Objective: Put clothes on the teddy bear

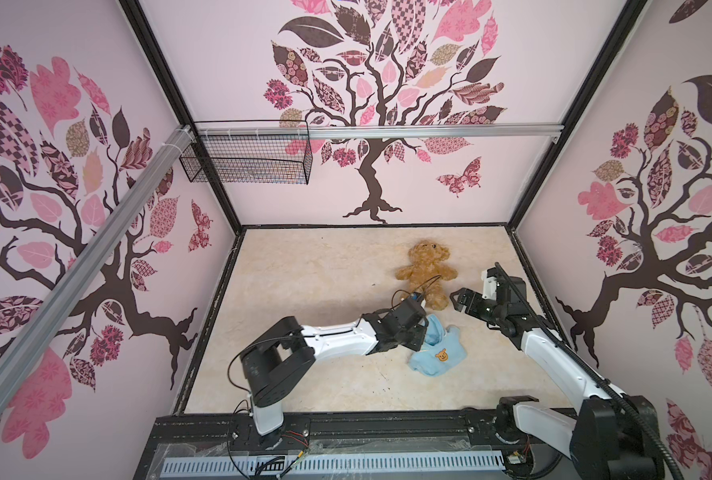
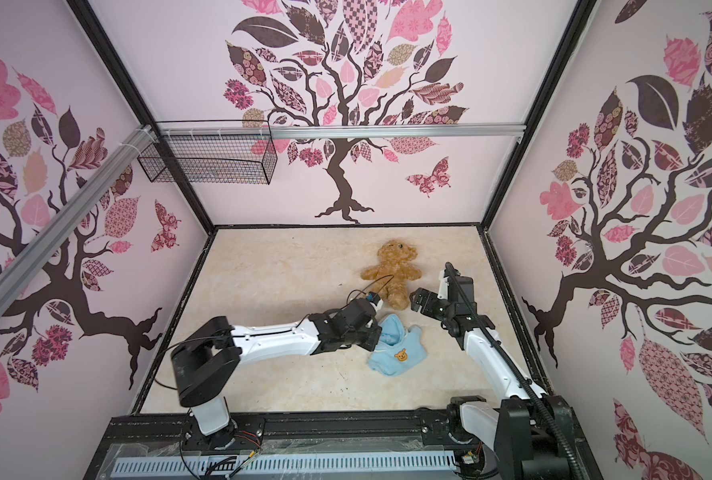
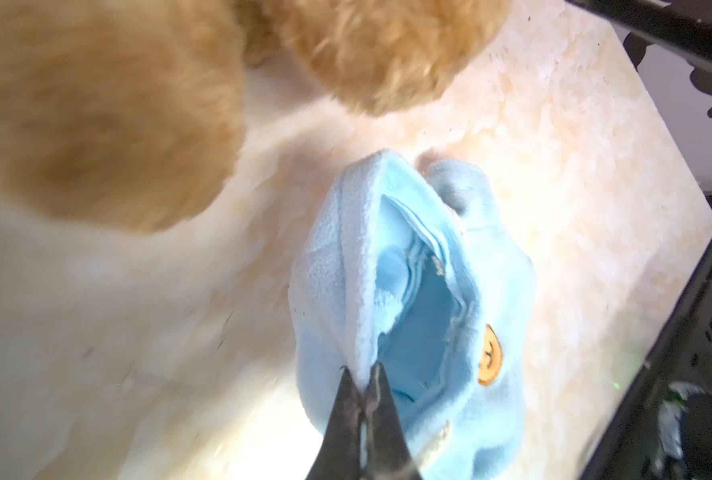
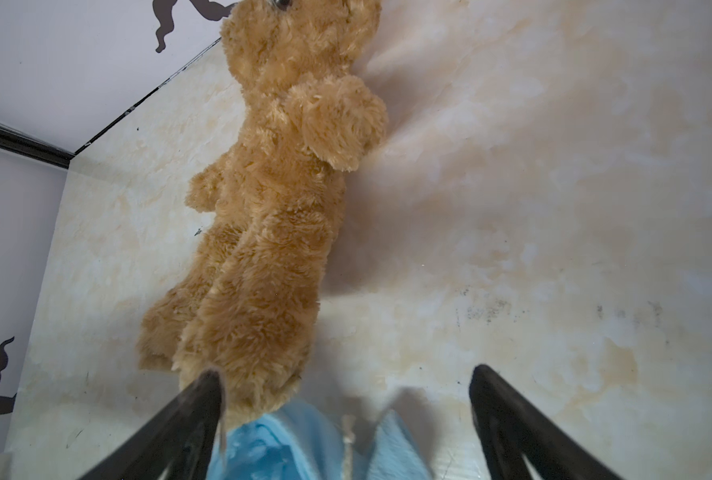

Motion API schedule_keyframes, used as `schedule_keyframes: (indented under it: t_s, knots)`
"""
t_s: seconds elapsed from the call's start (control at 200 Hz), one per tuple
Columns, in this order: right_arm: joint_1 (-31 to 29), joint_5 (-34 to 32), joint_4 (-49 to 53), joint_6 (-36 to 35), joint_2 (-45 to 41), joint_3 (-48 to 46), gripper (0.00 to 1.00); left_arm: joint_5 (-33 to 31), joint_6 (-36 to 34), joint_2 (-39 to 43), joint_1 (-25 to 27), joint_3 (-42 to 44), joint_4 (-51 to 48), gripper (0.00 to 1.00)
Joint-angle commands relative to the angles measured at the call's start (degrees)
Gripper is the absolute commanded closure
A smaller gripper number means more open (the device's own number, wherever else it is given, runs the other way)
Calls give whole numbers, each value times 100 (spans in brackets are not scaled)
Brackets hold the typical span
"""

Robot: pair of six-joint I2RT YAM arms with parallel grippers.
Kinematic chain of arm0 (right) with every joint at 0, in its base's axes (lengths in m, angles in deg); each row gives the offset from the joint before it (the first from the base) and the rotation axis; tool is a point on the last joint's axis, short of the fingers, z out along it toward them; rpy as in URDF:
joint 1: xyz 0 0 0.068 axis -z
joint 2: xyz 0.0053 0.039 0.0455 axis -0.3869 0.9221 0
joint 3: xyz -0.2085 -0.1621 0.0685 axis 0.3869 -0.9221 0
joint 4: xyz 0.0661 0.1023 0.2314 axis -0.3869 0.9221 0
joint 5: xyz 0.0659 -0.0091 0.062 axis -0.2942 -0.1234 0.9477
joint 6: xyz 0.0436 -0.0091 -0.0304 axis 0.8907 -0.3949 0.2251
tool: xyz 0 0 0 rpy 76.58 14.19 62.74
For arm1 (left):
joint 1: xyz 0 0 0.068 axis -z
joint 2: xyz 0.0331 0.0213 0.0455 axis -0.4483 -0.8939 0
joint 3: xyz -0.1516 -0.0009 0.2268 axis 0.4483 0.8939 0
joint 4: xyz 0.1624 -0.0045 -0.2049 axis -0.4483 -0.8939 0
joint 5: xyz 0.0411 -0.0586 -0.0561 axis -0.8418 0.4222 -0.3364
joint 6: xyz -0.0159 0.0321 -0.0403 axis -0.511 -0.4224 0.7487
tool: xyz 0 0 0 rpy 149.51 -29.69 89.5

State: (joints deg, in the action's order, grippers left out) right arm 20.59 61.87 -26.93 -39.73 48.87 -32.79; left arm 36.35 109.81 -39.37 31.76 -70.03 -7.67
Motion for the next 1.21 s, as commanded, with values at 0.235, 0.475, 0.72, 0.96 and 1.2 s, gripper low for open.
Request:
schedule_keyframes:
  t_s: [0.235, 0.475, 0.72, 0.96, 1.2]
  knots:
    - [-741, 764, -499, 139, 99, 97, 6, -214, -95, 2362, -2330, 1864, -519, 100]
    - [-1052, 952, -620, 296, 358, 90, 8, 330, 285, 2031, -3454, 1736, -375, 63]
    - [-1343, 971, -456, 105, 238, 52, 9, -956, -335, 3072, -3259, 1520, -1345, 19]
    - [-1379, 1077, -544, 57, 219, 91, 9, -1314, -1159, 2836, -1806, 1231, -2053, 20]
    - [-1379, 975, -226, -51, -28, 296, 8, -2295, -1511, 1577, -958, 820, -2433, 18]
